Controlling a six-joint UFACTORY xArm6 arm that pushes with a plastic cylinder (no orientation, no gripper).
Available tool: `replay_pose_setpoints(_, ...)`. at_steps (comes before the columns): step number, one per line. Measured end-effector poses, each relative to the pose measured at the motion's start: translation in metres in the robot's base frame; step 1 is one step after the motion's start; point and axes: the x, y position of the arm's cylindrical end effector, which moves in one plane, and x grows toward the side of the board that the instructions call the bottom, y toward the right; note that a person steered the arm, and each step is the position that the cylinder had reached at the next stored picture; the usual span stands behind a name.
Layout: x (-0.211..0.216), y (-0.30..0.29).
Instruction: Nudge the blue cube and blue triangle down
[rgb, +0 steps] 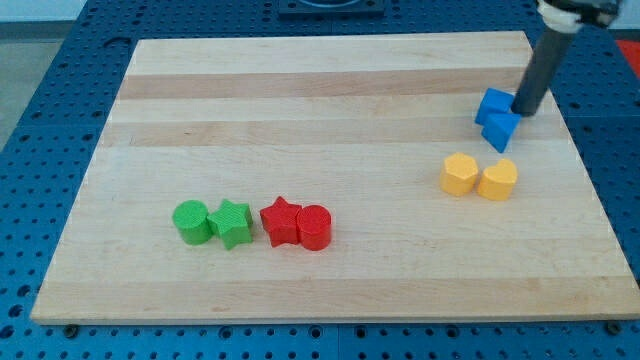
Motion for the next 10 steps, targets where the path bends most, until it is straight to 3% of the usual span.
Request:
replay_pose_setpoints(4,-0.005,-0.071)
replay_pose_setpoints(10,0.018,-0.079)
